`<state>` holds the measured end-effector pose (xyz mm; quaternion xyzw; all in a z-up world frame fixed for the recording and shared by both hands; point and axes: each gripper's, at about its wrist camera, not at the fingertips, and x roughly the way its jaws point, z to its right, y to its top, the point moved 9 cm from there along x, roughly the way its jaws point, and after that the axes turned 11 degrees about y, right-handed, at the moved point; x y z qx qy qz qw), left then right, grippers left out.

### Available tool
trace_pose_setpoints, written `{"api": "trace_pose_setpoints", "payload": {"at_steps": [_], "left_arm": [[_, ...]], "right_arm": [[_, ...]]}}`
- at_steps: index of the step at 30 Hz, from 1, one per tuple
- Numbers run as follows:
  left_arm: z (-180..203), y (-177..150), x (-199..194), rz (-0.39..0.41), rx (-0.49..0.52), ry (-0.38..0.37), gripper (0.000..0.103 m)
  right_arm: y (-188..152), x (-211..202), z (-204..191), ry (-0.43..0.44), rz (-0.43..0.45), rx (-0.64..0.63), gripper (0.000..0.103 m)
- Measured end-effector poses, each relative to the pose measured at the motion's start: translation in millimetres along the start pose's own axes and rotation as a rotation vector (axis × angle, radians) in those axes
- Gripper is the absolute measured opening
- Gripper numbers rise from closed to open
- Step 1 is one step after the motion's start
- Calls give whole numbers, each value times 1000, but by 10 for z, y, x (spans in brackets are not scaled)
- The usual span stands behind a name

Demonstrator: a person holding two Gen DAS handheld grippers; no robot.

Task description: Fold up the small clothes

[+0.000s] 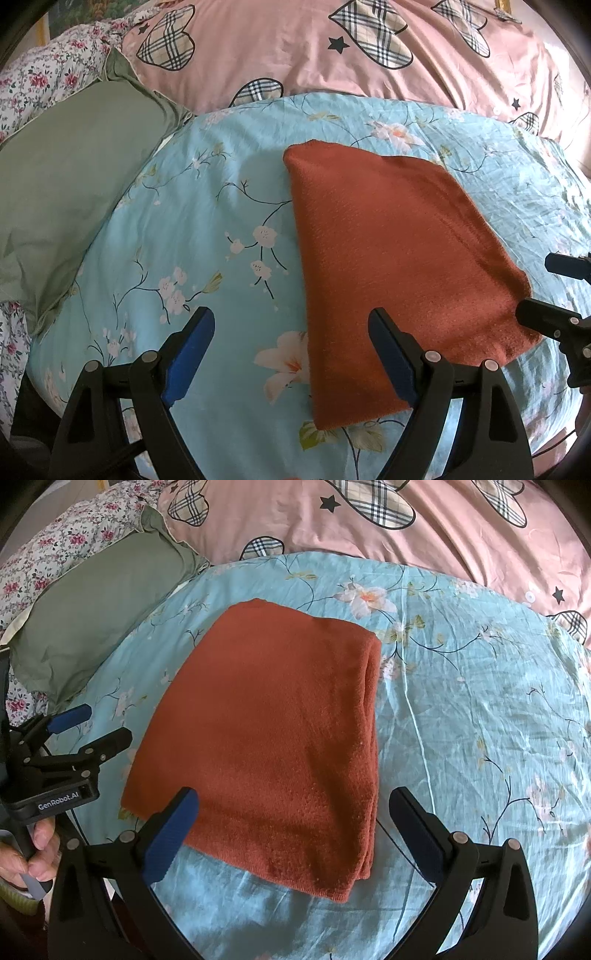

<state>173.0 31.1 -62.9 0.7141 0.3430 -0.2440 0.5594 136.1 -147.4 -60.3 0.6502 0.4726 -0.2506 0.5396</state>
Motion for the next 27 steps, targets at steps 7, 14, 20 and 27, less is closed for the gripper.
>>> {"api": "trace_pose_setpoints", "payload": {"at_steps": [7,14,20,27], "left_arm": [[-3,-6,-7,-2,0,-5,86],[-6,0,-1,-2,1,-6,86],[-2,1,-2,-2,4,-8,86],[0,2,-9,-1,4,-11,86]], "right_arm": [[1,-4,0,0,1,0,103],[6,-20,-8,-2,3,1,103],[5,-22,-12,-3,1,2,103],[-8,-27,-37,-5,0,9,103]]}}
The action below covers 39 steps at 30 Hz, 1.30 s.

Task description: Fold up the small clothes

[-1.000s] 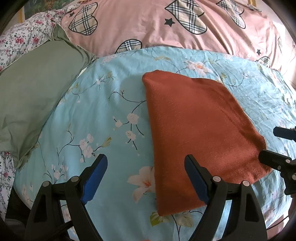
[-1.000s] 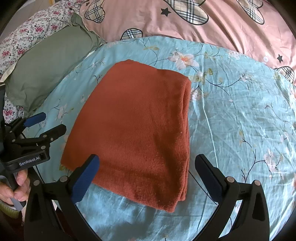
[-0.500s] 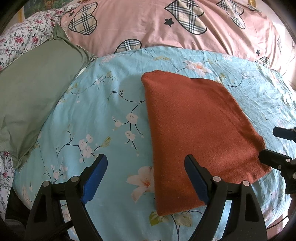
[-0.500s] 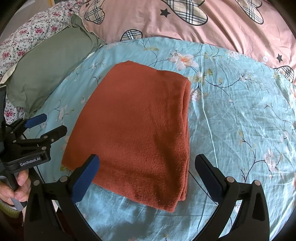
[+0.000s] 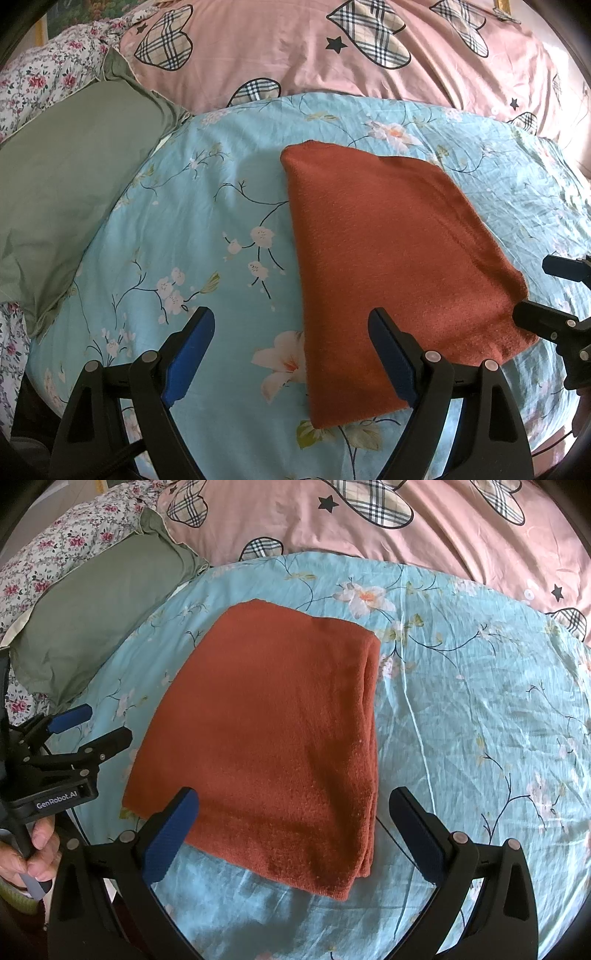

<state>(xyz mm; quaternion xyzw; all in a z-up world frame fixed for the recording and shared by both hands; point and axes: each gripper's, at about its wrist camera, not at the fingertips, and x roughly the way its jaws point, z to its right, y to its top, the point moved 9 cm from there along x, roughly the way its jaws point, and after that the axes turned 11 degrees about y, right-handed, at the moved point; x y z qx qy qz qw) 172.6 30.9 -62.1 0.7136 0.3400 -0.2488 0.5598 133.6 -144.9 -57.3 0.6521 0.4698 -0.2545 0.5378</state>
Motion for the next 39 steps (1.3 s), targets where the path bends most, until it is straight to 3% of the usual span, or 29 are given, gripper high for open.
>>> {"api": "trace_pose_setpoints", "payload": {"at_steps": [27,39], "left_arm": [[-4,37,-27,7,8,-7,86],[-16,-52,-225,26,14,-32,86]], "right_arm": [[-13,-14,-7,-1,2,4,103],[-96,-178,-140,1,17,-4,103]]}}
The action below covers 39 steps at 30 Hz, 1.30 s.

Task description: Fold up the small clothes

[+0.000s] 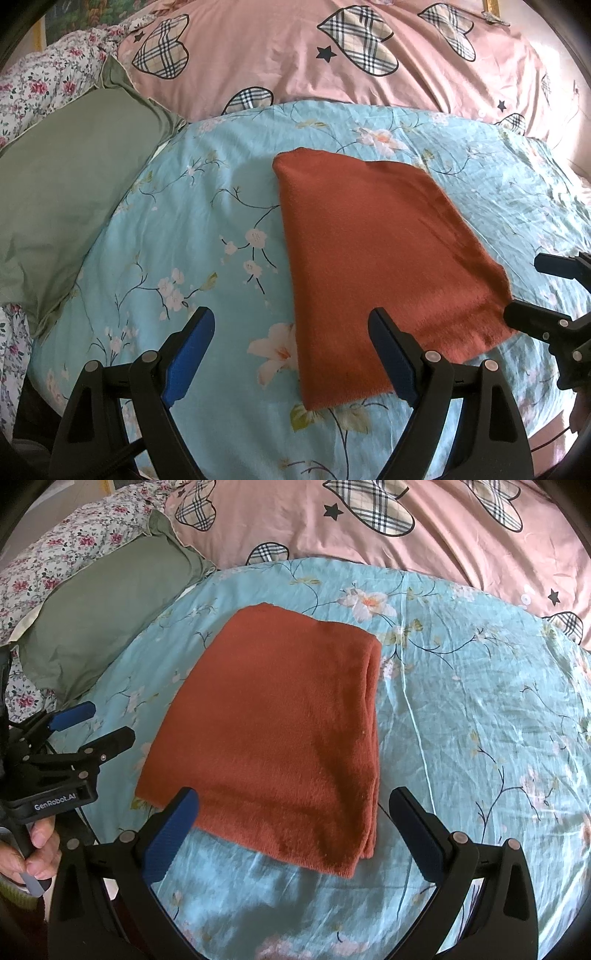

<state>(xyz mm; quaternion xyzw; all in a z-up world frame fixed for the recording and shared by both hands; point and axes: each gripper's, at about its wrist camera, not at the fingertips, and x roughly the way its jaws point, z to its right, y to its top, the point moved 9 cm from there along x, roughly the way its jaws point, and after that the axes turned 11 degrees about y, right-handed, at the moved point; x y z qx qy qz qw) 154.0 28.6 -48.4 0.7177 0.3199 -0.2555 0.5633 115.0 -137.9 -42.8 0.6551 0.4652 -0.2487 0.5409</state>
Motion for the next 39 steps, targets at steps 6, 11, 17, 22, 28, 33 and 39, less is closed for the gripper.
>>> {"api": "trace_pose_setpoints", "payload": {"at_steps": [6,11,17,22,28,33,39], "left_arm": [[-9,-63,-56,0,9,-7,86],[-5,-110,-91,2,19,-11,86],[14,-128,-132,10,30,-14,86],[9,-123,-180,21,29,-20,86],[0,-111,-210,29,29,-23,86],[-1,-89,-233,35,26,-25,86],[-1,-45,-183,32,6,-52,86]], "right_arm": [[-65,-49,25,-6,1,5,103],[-107,-118,40,-7,10,9,103],[-122,-153,29,-11,13,8,103],[-118,-180,3,-10,21,3,103],[-122,-213,-45,-10,29,0,103],[-93,-229,-78,-12,34,-6,103],[-31,-195,-76,-5,39,-6,103]]}}
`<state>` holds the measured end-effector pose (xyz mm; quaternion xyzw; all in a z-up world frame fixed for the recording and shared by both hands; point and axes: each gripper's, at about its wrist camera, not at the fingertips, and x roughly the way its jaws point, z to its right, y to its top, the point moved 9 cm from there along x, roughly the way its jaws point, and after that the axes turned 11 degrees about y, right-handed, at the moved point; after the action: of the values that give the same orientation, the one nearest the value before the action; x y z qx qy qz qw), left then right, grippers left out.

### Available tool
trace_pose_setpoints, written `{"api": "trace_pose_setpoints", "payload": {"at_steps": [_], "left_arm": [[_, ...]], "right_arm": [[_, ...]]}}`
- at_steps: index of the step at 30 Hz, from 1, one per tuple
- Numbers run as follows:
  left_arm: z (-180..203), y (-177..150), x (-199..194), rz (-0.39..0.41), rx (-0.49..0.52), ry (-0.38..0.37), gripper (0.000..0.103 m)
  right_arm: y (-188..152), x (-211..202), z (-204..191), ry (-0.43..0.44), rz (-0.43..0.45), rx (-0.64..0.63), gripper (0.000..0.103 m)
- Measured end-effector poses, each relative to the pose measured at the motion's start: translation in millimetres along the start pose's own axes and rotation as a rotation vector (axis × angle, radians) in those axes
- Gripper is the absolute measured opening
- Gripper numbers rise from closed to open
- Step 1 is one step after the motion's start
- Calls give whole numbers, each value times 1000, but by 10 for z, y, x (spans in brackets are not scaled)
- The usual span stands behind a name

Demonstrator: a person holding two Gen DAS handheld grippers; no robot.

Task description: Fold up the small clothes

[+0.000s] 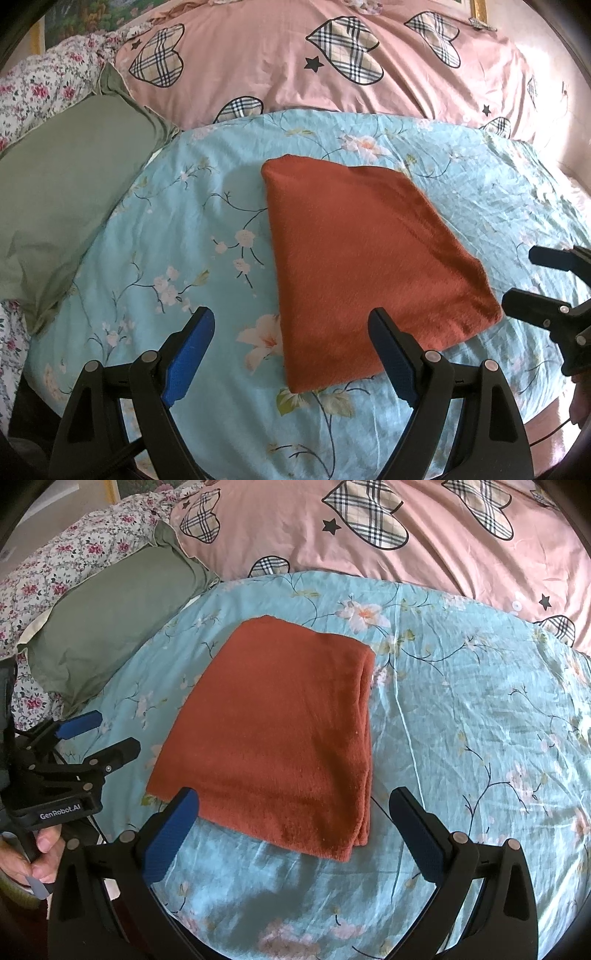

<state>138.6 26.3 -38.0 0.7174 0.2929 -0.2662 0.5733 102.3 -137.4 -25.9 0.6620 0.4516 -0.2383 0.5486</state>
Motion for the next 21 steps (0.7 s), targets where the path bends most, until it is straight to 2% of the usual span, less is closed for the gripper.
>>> {"api": "trace_pose_setpoints", "payload": {"at_steps": [21], "left_arm": [[-118,163,311,-41,-40,27,86]], "right_arm": [[172,279,226,6,-21,32,103]]}}
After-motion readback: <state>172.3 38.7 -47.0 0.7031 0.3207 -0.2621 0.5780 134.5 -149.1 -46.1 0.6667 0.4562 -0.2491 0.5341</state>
